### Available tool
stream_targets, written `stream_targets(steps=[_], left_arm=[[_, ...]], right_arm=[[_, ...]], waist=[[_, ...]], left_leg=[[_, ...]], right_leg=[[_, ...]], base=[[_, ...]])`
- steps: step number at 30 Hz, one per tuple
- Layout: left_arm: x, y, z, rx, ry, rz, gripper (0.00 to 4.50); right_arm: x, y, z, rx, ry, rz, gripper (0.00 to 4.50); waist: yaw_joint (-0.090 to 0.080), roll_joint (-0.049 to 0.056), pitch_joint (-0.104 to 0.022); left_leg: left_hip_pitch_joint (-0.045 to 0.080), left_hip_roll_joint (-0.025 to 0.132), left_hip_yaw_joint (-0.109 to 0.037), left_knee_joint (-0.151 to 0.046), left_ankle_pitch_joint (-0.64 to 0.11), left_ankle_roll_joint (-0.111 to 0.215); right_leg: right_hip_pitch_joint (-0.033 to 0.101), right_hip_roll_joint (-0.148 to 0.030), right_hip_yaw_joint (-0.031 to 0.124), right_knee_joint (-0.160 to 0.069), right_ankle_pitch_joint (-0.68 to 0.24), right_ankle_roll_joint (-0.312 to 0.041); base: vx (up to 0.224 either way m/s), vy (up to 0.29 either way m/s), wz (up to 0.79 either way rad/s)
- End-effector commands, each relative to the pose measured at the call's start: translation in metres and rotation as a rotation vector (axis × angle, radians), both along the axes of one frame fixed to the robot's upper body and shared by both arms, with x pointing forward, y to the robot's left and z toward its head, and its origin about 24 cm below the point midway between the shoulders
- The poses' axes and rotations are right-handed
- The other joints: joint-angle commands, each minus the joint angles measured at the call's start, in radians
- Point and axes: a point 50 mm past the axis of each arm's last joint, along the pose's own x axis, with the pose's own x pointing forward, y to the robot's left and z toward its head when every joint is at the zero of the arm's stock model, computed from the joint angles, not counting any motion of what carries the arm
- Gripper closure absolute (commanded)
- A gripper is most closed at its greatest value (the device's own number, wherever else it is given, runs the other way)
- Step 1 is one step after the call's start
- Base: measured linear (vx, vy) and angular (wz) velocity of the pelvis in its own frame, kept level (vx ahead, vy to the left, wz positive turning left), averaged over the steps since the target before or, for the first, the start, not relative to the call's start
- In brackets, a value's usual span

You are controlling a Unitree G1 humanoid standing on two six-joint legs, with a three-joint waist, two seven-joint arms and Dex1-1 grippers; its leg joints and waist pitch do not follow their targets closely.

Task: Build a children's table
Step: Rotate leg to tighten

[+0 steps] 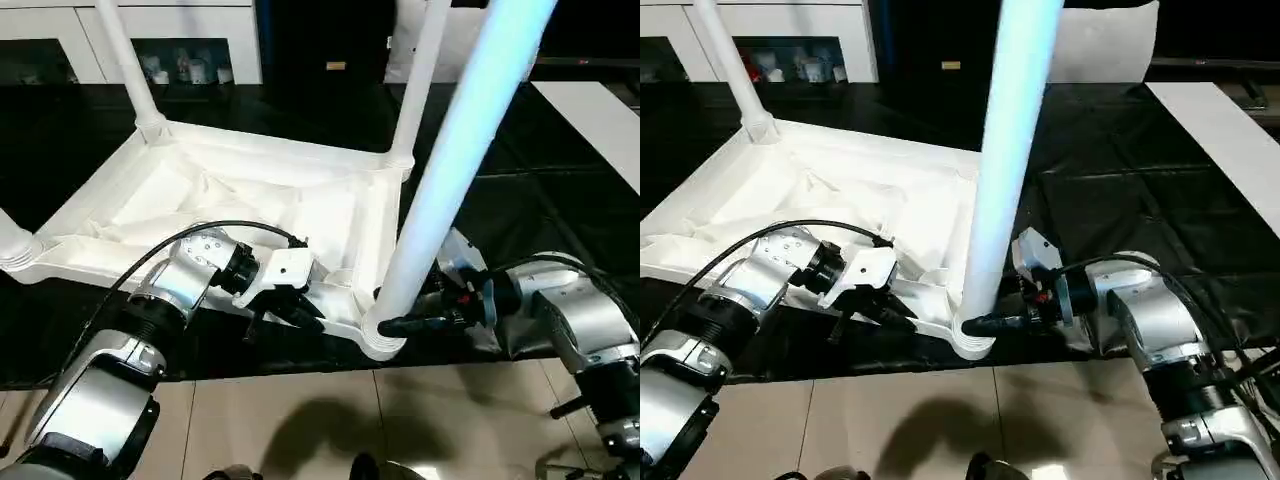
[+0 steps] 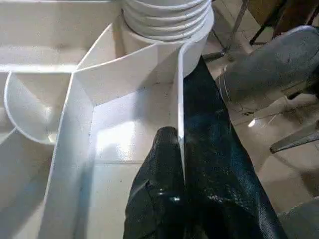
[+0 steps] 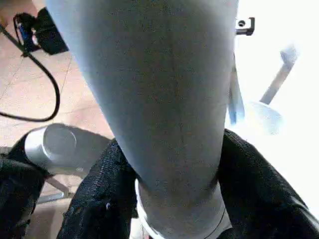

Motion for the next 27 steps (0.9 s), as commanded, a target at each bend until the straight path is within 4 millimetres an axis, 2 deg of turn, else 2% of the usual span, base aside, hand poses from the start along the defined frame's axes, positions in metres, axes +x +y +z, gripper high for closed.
stream_targets(steps=[1,4,5,6,8,9,10,11,14,16,17,18,19,20,21,22,23,24,26,27], left_arm=[[0.006,-0.008,0.010,-0.027,-0.053,0.021,4.50],[0.008,-0.009,0.010,-0.033,-0.050,0.059,4.50],[0.011,-0.012,0.010,-0.053,-0.038,0.113,4.50],[0.014,-0.018,0.012,-0.075,-0.024,0.188,4.50],[0.019,-0.030,0.014,-0.114,-0.002,0.302,4.50],[0.019,-0.030,0.014,-0.114,-0.002,0.302,4.50],[0.021,-0.038,0.016,-0.139,0.007,0.351,4.50],[0.022,-0.042,0.017,-0.153,0.013,0.378,4.50],[0.029,-0.054,0.022,-0.189,0.000,0.471,4.50],[0.037,-0.064,0.027,-0.226,-0.028,0.583,4.50],[0.040,-0.068,0.029,-0.242,-0.041,0.635,4.50],[0.044,-0.070,0.031,-0.263,-0.060,0.693,4.50],[0.044,-0.070,0.031,-0.263,-0.060,0.693,4.50],[0.046,-0.072,0.033,-0.274,-0.071,0.727,4.50],[0.046,-0.073,0.033,-0.275,-0.086,0.745,4.50],[0.046,-0.074,0.033,-0.274,-0.092,0.750,4.50],[0.046,-0.074,0.033,-0.274,-0.092,0.750,4.50],[0.045,-0.074,0.033,-0.269,-0.101,0.743,4.50],[0.044,-0.073,0.032,-0.261,-0.114,0.729,4.50],[0.042,-0.069,0.030,-0.245,-0.122,0.714,4.50]], right_arm=[[-0.007,0.012,-0.001,0.063,0.049,0.061,2.50],[-0.008,0.016,-0.002,0.078,0.064,0.033,2.50],[-0.008,0.022,-0.004,0.079,0.078,-0.021,2.50],[-0.005,0.032,-0.009,0.066,0.073,-0.116,2.50],[0.005,0.051,-0.014,0.084,0.079,-0.306,2.50],[0.005,0.051,-0.014,0.084,0.079,-0.306,2.50],[0.010,0.060,-0.014,0.092,0.077,-0.378,2.50],[0.012,0.065,-0.014,0.097,0.078,-0.416,2.50],[0.022,0.078,-0.017,0.087,0.083,-0.535,2.50],[0.033,0.089,-0.022,0.060,0.082,-0.679,2.50],[0.038,0.092,-0.024,0.048,0.075,-0.753,2.50],[0.043,0.095,-0.026,0.054,0.075,-0.828,2.50],[0.043,0.095,-0.026,0.054,0.075,-0.828,2.50],[0.045,0.096,-0.026,0.061,0.077,-0.873,2.50],[0.047,0.099,-0.025,0.081,0.068,-0.905,2.50],[0.047,0.100,-0.024,0.092,0.062,-0.915,2.16],[0.047,0.100,-0.024,0.092,0.062,-0.915,2.16],[0.048,0.102,-0.022,0.110,0.053,-0.931,1.96],[0.048,0.101,-0.020,0.115,0.030,-0.932,1.72],[0.047,0.097,-0.018,0.118,-0.002,-0.940,1.59]], waist=[[-0.007,-0.011,-0.068],[-0.008,-0.010,-0.066],[-0.010,-0.013,-0.065],[-0.012,-0.007,-0.063],[-0.025,-0.010,-0.064],[-0.031,-0.010,-0.063],[-0.043,-0.010,-0.061],[-0.054,-0.010,-0.064],[-0.079,-0.008,-0.063],[-0.084,-0.004,-0.064],[-0.088,-0.007,-0.064],[-0.090,-0.005,-0.065],[-0.091,-0.005,-0.065],[-0.088,-0.005,-0.067],[-0.090,-0.004,-0.068],[-0.090,-0.003,-0.070],[-0.088,-0.004,-0.073],[-0.087,-0.003,-0.072],[-0.085,-0.004,-0.078],[-0.084,-0.002,-0.076]], left_leg=[[-0.002,0.025,0.005,-0.065,-0.089,0.131],[-0.001,0.025,0.004,-0.067,-0.099,0.120],[0.000,0.024,0.005,-0.068,-0.103,0.113],[0.002,0.024,0.004,-0.069,-0.103,0.097],[0.004,0.016,0.002,-0.069,-0.114,0.068],[0.000,0.012,0.001,-0.068,-0.118,0.062],[-0.009,0.007,0.000,-0.066,-0.123,0.056],[-0.005,0.004,-0.001,-0.064,-0.125,0.060],[-0.007,0.003,-0.002,-0.062,-0.135,0.077],[-0.003,0.000,0.000,-0.059,-0.139,0.083],[-0.004,0.000,-0.001,-0.059,-0.136,0.078],[-0.002,-0.002,0.000,-0.058,-0.133,0.079],[-0.003,0.000,0.000,-0.059,-0.133,0.080],[-0.003,0.001,-0.001,-0.060,-0.123,0.093],[-0.008,0.007,-0.003,-0.062,-0.112,0.102],[-0.008,0.009,-0.003,-0.062,-0.103,0.105],[-0.008,0.010,-0.004,-0.062,-0.083,0.116],[-0.010,0.011,-0.005,-0.062,-0.073,0.124],[-0.013,0.013,-0.004,-0.060,-0.030,0.151],[-0.013,0.014,-0.004,-0.060,-0.010,0.165]], right_leg=[[0.075,-0.072,0.065,-0.069,-0.434,-0.078],[0.074,-0.071,0.064,-0.074,-0.460,-0.065],[0.074,-0.071,0.065,-0.077,-0.471,-0.058],[0.071,-0.071,0.064,-0.079,-0.479,-0.057],[0.072,-0.071,0.059,-0.087,-0.521,-0.040],[0.073,-0.071,0.055,-0.087,-0.535,-0.032],[0.079,-0.068,0.049,-0.092,-0.560,-0.010],[0.076,-0.067,0.047,-0.098,-0.561,-0.004],[0.073,-0.065,0.046,-0.098,-0.547,-0.017],[0.068,-0.066,0.044,-0.103,-0.558,-0.022],[0.068,-0.065,0.042,-0.101,-0.558,-0.021],[0.068,-0.065,0.042,-0.104,-0.558,-0.020],[0.067,-0.067,0.043,-0.103,-0.555,-0.022],[0.071,-0.066,0.046,-0.101,-0.530,-0.022],[0.072,-0.068,0.049,-0.092,-0.496,-0.038],[0.073,-0.068,0.051,-0.089,-0.477,-0.044],[0.074,-0.069,0.055,-0.082,-0.429,-0.061],[0.075,-0.068,0.057,-0.077,-0.406,-0.070],[0.080,-0.071,0.062,-0.062,-0.323,-0.104],[0.078,-0.071,0.064,-0.057,-0.290,-0.120]], base=[[0.000,0.000,0.00],[0.000,0.000,0.00],[0.000,0.000,0.00],[0.000,0.000,0.00],[0.000,0.000,0.00],[0.000,0.000,0.00],[0.000,0.000,0.00],[0.000,0.000,0.00],[0.000,0.000,0.00],[0.000,0.000,0.00],[0.000,0.000,0.00],[0.000,0.000,0.00],[0.000,0.000,0.00],[0.000,0.000,0.00],[0.000,0.000,0.00],[0.000,0.000,0.00],[0.000,0.000,0.00],[0.000,0.000,0.00],[0.000,0.000,0.00],[0.000,0.000,0.00]])
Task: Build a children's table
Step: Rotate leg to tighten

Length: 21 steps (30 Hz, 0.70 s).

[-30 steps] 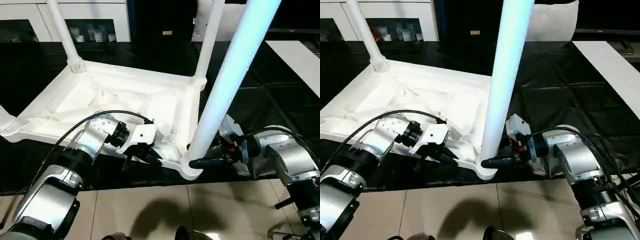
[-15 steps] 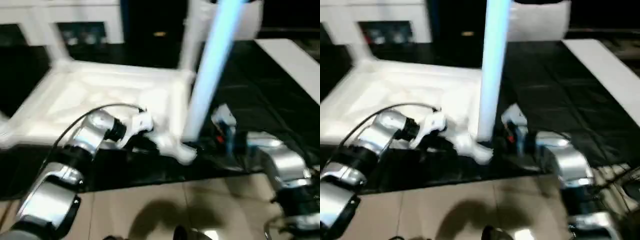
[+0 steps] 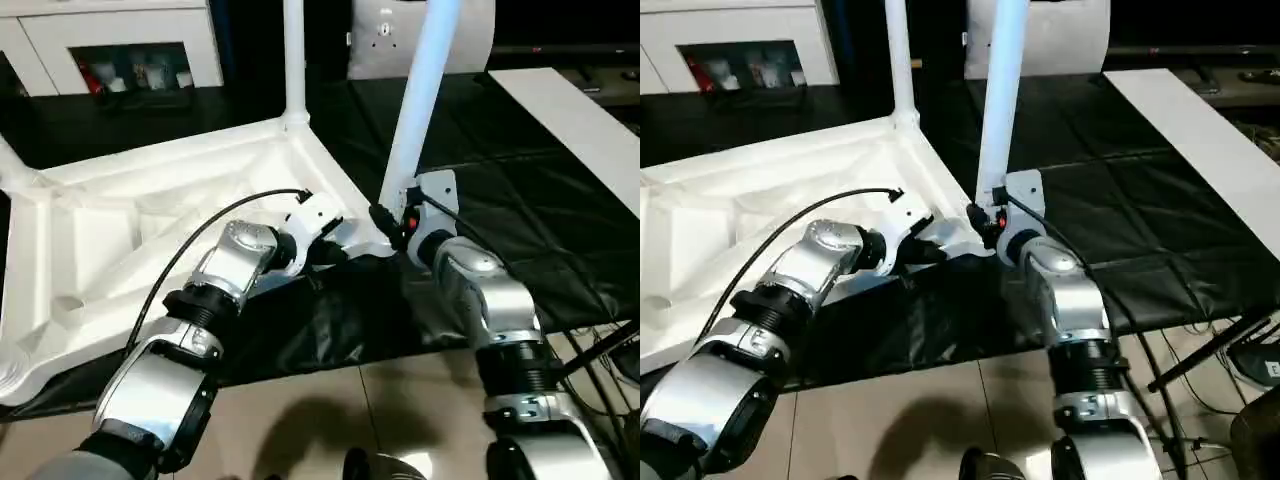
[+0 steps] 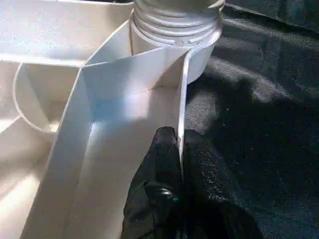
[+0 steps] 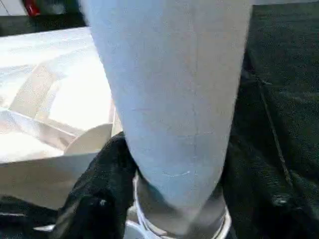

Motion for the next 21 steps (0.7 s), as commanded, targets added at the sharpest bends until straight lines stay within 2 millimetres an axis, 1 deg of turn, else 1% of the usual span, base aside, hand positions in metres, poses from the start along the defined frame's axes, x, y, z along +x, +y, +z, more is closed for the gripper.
stream_targets(steps=[1,2,4,5,6,7,8,10,11,13,14,15,16,17,18,20,21], left_arm=[[0.003,-0.021,0.027,-0.072,-0.134,-0.036,4.50],[0.002,-0.019,0.026,-0.070,-0.137,-0.052,4.50],[-0.001,-0.015,0.022,-0.058,-0.130,-0.092,4.50],[-0.001,-0.015,0.021,-0.057,-0.129,-0.097,4.50],[-0.003,-0.013,0.019,-0.053,-0.123,-0.118,4.50],[-0.004,-0.009,0.016,-0.049,-0.111,-0.132,4.50],[-0.005,-0.008,0.016,-0.049,-0.109,-0.143,4.50],[-0.007,-0.001,0.013,-0.041,-0.106,-0.194,4.50],[-0.008,0.002,0.012,-0.034,-0.102,-0.219,4.50],[-0.011,0.007,0.011,-0.035,-0.090,-0.281,4.50],[-0.014,0.009,0.011,-0.031,-0.083,-0.340,4.50],[-0.015,0.009,0.011,-0.030,-0.082,-0.344,4.50],[-0.017,0.012,0.010,-0.012,-0.078,-0.388,4.50],[-0.018,0.012,0.010,-0.008,-0.078,-0.404,4.50],[-0.020,0.014,0.010,0.000,-0.077,-0.444,4.50],[-0.023,0.019,0.009,0.034,-0.063,-0.501,4.50],[-0.024,0.021,0.009,0.049,-0.053,-0.536,4.50]], right_arm=[[-0.015,0.044,-0.014,0.048,0.063,0.196,1.46],[-0.014,0.039,-0.013,0.054,0.058,0.185,1.37],[-0.015,0.030,-0.011,0.056,0.040,0.189,1.25],[-0.015,0.029,-0.010,0.055,0.037,0.192,1.13],[-0.016,0.023,-0.009,0.051,0.020,0.212,1.00],[-0.019,0.018,-0.006,0.051,0.001,0.242,0.91],[-0.020,0.015,-0.005,0.050,-0.003,0.258,0.85],[-0.026,0.003,-0.001,0.030,-0.025,0.344,0.67],[-0.029,-0.003,0.000,0.023,-0.027,0.375,0.56],[-0.035,-0.015,0.002,0.003,-0.032,0.435,0.41],[-0.039,-0.022,0.003,-0.016,-0.035,0.492,0.28],[-0.039,-0.022,0.003,-0.018,-0.035,0.496,0.28],[-0.042,-0.028,0.003,-0.043,-0.032,0.541,0.05],[-0.043,-0.030,0.003,-0.050,-0.031,0.554,0.05],[-0.045,-0.033,0.003,-0.066,-0.028,0.585,0.05],[-0.047,-0.039,0.004,-0.082,-0.019,0.635,0.01],[-0.049,-0.042,0.006,-0.093,-0.021,0.679,0.01]], waist=[[0.003,-0.003,-0.075],[0.005,-0.003,-0.075],[0.008,-0.003,-0.075],[0.008,-0.002,-0.074],[0.008,-0.005,-0.074],[0.010,-0.004,-0.075],[0.011,-0.008,-0.074],[0.016,-0.006,-0.071],[0.015,-0.008,-0.071],[0.017,-0.009,-0.071],[0.018,-0.003,-0.068],[0.019,-0.005,-0.068],[0.019,-0.005,-0.069],[0.018,-0.005,-0.068],[0.020,0.001,-0.066],[0.023,-0.001,-0.066],[0.027,0.002,-0.065]], left_leg=[[-0.010,0.016,0.001,-0.054,-0.004,0.171],[-0.009,0.017,0.001,-0.055,-0.002,0.179],[-0.007,0.017,0.002,-0.055,-0.002,0.185],[-0.007,0.018,0.002,-0.056,-0.004,0.186],[-0.010,0.018,0.002,-0.056,-0.010,0.188],[-0.007,0.019,0.003,-0.056,-0.008,0.191],[-0.006,0.020,0.004,-0.056,-0.010,0.196],[-0.006,0.017,0.004,-0.056,-0.019,0.200],[-0.008,0.017,0.005,-0.056,-0.027,0.202],[-0.008,0.017,0.005,-0.056,-0.032,0.199],[-0.009,0.016,0.005,-0.056,-0.039,0.198],[-0.008,0.016,0.005,-0.057,-0.044,0.197],[-0.010,0.017,0.004,-0.057,-0.051,0.196],[-0.008,0.018,0.005,-0.057,-0.055,0.190],[-0.007,0.018,0.004,-0.058,-0.062,0.186],[-0.004,0.018,0.005,-0.058,-0.077,0.172],[-0.004,0.020,0.005,-0.058,-0.074,0.170]], right_leg=[[0.080,-0.071,0.066,-0.051,-0.280,-0.127],[0.081,-0.071,0.066,-0.050,-0.276,-0.135],[0.081,-0.071,0.067,-0.050,-0.276,-0.141],[0.080,-0.071,0.067,-0.050,-0.278,-0.141],[0.084,-0.072,0.068,-0.050,-0.276,-0.141],[0.083,-0.072,0.070,-0.048,-0.269,-0.144],[0.081,-0.071,0.071,-0.049,-0.271,-0.143],[0.083,-0.070,0.070,-0.052,-0.284,-0.135],[0.083,-0.070,0.072,-0.052,-0.291,-0.131],[0.084,-0.069,0.070,-0.053,-0.307,-0.124],[0.083,-0.068,0.071,-0.057,-0.317,-0.117],[0.084,-0.068,0.070,-0.058,-0.321,-0.114],[0.084,-0.070,0.070,-0.057,-0.326,-0.115],[0.081,-0.068,0.070,-0.057,-0.332,-0.116],[0.079,-0.069,0.069,-0.059,-0.343,-0.116],[0.079,-0.068,0.069,-0.064,-0.369,-0.108],[0.078,-0.069,0.071,-0.063,-0.362,-0.107]], base=[[0.000,0.000,0.00],[0.000,0.000,0.00],[0.000,0.000,0.00],[0.000,0.000,0.00],[0.000,0.000,0.00],[0.000,0.000,0.00],[0.000,0.000,0.00],[0.000,0.000,0.00],[0.000,0.000,0.00],[0.000,0.000,0.00],[0.000,0.000,0.00],[0.000,0.000,0.00],[0.000,0.000,0.00],[0.000,0.000,0.00],[0.000,0.000,0.00],[0.000,0.000,0.00],[0.000,0.000,0.00]])
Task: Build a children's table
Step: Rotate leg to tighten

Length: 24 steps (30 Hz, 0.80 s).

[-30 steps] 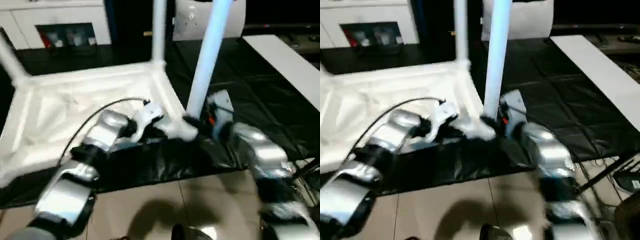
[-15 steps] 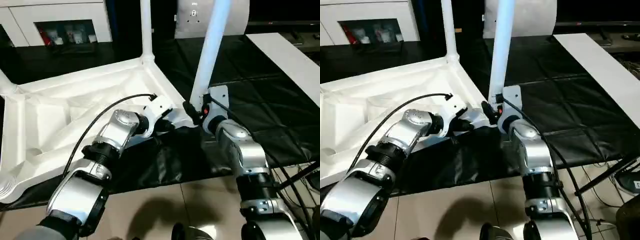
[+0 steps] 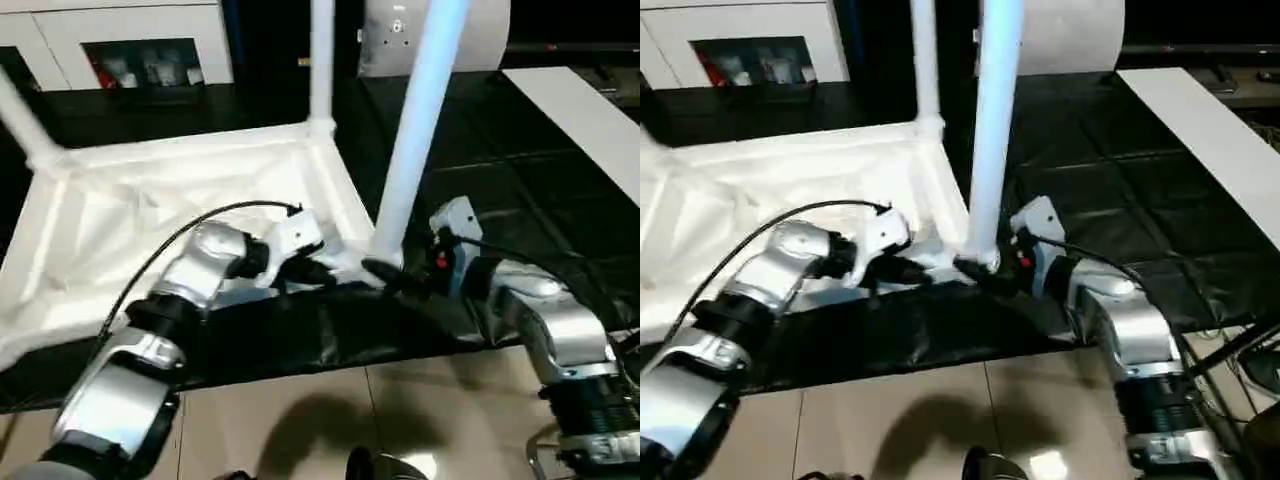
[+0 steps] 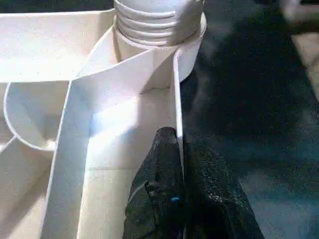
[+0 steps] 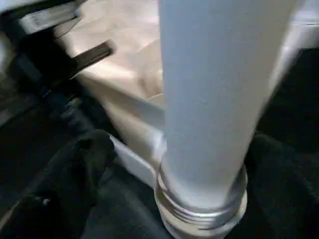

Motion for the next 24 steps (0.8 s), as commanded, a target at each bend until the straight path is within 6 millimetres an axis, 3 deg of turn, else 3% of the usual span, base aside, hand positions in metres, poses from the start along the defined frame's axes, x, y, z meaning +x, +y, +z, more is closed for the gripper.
stream_targets(steps=[1,7,8,12,16,17,18,24], left_arm=[[-0.006,-0.010,0.010,0.010,-0.024,-0.175,4.50],[-0.014,-0.005,0.010,0.050,0.008,-0.314,4.50],[-0.016,-0.004,0.011,0.062,0.018,-0.353,4.50],[-0.019,-0.004,0.011,0.078,0.026,-0.404,4.50],[-0.020,-0.004,0.013,0.078,0.026,-0.425,4.50],[-0.020,-0.003,0.013,0.077,0.028,-0.429,4.50],[-0.021,-0.003,0.014,0.077,0.030,-0.435,4.50],[-0.021,-0.001,0.013,0.086,0.029,-0.437,4.50]], right_arm=[[-0.006,0.001,0.005,-0.006,-0.011,0.128,0.01],[-0.013,-0.004,0.009,-0.037,0.022,0.332,0.01],[-0.013,-0.005,0.009,-0.036,0.046,0.381,0.18],[-0.014,-0.003,0.009,-0.037,0.093,0.454,0.49],[-0.015,-0.001,0.007,-0.042,0.118,0.509,0.85],[-0.016,-0.001,0.007,-0.043,0.124,0.520,1.05],[-0.016,0.000,0.006,-0.042,0.134,0.542,1.05],[-0.018,0.003,0.005,-0.034,0.161,0.580,1.60]], waist=[[0.001,-0.002,-0.069],[0.024,-0.003,-0.071],[0.030,-0.008,-0.071],[0.039,-0.006,-0.070],[0.041,-0.007,-0.071],[0.039,-0.017,-0.070],[0.040,-0.012,-0.068],[0.040,-0.014,-0.067]], left_leg=[[-0.004,0.022,0.001,-0.058,-0.069,0.172],[-0.002,0.029,0.003,-0.057,-0.036,0.187],[-0.002,0.031,0.005,-0.058,-0.039,0.189],[0.000,0.031,0.005,-0.059,-0.044,0.175],[-0.002,0.032,0.005,-0.059,-0.041,0.166],[-0.003,0.031,0.007,-0.059,-0.041,0.166],[-0.004,0.029,0.007,-0.059,-0.043,0.164],[-0.002,0.032,0.006,-0.059,-0.038,0.158]], right_leg=[[0.082,-0.069,0.068,-0.063,-0.347,-0.109],[0.082,-0.071,0.071,-0.050,-0.282,-0.140],[0.083,-0.072,0.071,-0.048,-0.282,-0.145],[0.081,-0.073,0.071,-0.049,-0.300,-0.144],[0.082,-0.073,0.072,-0.048,-0.297,-0.144],[0.082,-0.072,0.072,-0.049,-0.300,-0.141],[0.082,-0.073,0.071,-0.051,-0.321,-0.132],[0.080,-0.073,0.073,-0.050,-0.314,-0.131]], base=[[0.000,0.000,0.00],[0.000,0.000,0.00],[0.000,0.000,0.00],[0.000,0.000,0.00],[0.000,0.000,0.00],[0.000,0.000,0.00],[0.000,0.000,0.00],[0.000,0.000,0.00]])
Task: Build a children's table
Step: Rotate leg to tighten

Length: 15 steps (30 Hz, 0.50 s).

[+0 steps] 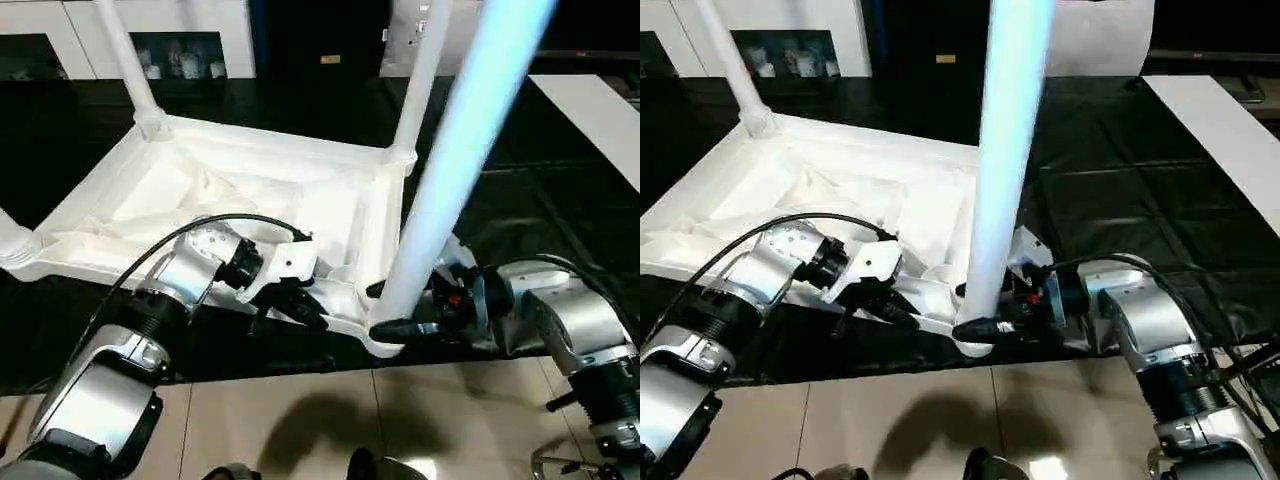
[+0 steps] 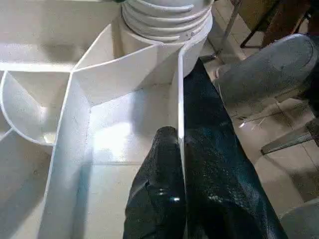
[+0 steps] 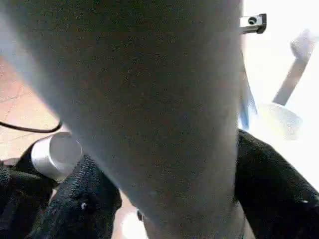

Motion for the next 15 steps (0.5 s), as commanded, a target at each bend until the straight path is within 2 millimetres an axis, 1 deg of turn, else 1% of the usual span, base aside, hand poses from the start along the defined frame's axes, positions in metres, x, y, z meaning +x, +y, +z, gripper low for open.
stream_targets(steps=[1,2,4,5,6,7,8,10,11,12,15], left_arm=[[-0.0023,-0.0075,0.0076,-0.012,-0.025,-0.071,4.50],[-0.0022,-0.0073,0.0078,-0.012,-0.026,-0.070,4.50],[-0.0021,-0.0070,0.0079,-0.011,-0.026,-0.069,4.50],[-0.0018,-0.0068,0.0080,-0.012,-0.026,-0.066,4.50],[-0.0015,-0.0065,0.0081,-0.013,-0.027,-0.063,4.50],[-0.0013,-0.0063,0.0081,-0.013,-0.027,-0.061,4.50],[-0.0010,-0.0062,0.0083,-0.014,-0.028,-0.059,4.50],[-0.0005,-0.0060,0.0089,-0.015,-0.029,-0.054,4.50],[0.0000,-0.0054,0.0094,-0.020,-0.028,-0.045,4.50],[0.0002,-0.0048,0.0099,-0.025,-0.026,-0.036,4.50],[-0.0004,-0.0037,0.0100,-0.044,-0.012,-0.016,4.50]], right_arm=[[0.0000,0.0012,0.0024,0.000,0.015,0.036,1.67],[0.0000,0.0014,0.0023,-0.001,0.017,0.040,1.75],[-0.0003,0.0016,0.0020,-0.001,0.028,0.049,1.94],[-0.0005,0.0015,0.0018,-0.002,0.031,0.055,1.94],[-0.0007,0.0014,0.0017,-0.003,0.036,0.060,2.09],[-0.0008,0.0013,0.0016,-0.003,0.038,0.063,2.14],[-0.0009,0.0009,0.0017,-0.004,0.038,0.064,2.19],[-0.0010,0.0007,0.0022,-0.002,0.043,0.067,2.23],[-0.0011,0.0016,0.0038,0.018,0.056,0.066,2.26],[-0.0015,0.0035,0.0053,0.036,0.062,0.063,2.29],[-0.0033,0.0091,0.0071,0.082,0.078,0.052,2.31]], waist=[[-0.005,-0.005,-0.073],[-0.005,-0.004,-0.072],[-0.005,-0.006,-0.071],[-0.005,-0.006,-0.071],[-0.004,-0.008,-0.070],[-0.004,-0.008,-0.071],[-0.005,-0.013,-0.068],[-0.005,-0.012,-0.066],[-0.006,-0.013,-0.064],[-0.007,-0.012,-0.061],[-0.007,-0.012,-0.061]], left_leg=[[-0.003,0.031,0.001,-0.060,-0.037,0.158],[-0.003,0.031,0.001,-0.060,-0.038,0.158],[-0.003,0.030,0.002,-0.060,-0.041,0.157],[-0.002,0.030,0.002,-0.060,-0.042,0.156],[-0.003,0.030,0.002,-0.060,-0.038,0.158],[-0.003,0.031,0.002,-0.060,-0.037,0.158],[-0.003,0.030,0.003,-0.061,-0.040,0.159],[-0.001,0.030,0.003,-0.061,-0.046,0.156],[-0.003,0.029,0.004,-0.062,-0.050,0.155],[-0.002,0.029,0.004,-0.063,-0.056,0.153],[-0.001,0.029,0.003,-0.063,-0.057,0.151]], right_leg=[[0.081,-0.072,0.071,-0.051,-0.313,-0.133],[0.081,-0.072,0.071,-0.051,-0.311,-0.135],[0.081,-0.073,0.071,-0.052,-0.316,-0.135],[0.082,-0.072,0.071,-0.052,-0.318,-0.135],[0.081,-0.073,0.072,-0.051,-0.321,-0.132],[0.081,-0.073,0.072,-0.051,-0.321,-0.132],[0.080,-0.072,0.072,-0.051,-0.330,-0.129],[0.079,-0.074,0.072,-0.054,-0.349,-0.123],[0.078,-0.073,0.072,-0.055,-0.355,-0.120],[0.078,-0.071,0.072,-0.057,-0.365,-0.114],[0.078,-0.072,0.073,-0.057,-0.367,-0.112]], base=[[0.000,0.000,0.00],[0.000,0.000,0.00],[0.000,0.000,0.00],[0.000,0.000,0.00],[0.000,0.000,0.00],[0.000,0.000,0.00],[0.000,0.000,0.00],[0.000,0.000,0.00],[0.000,0.000,0.00],[0.000,0.000,0.00],[0.000,0.000,0.00]])
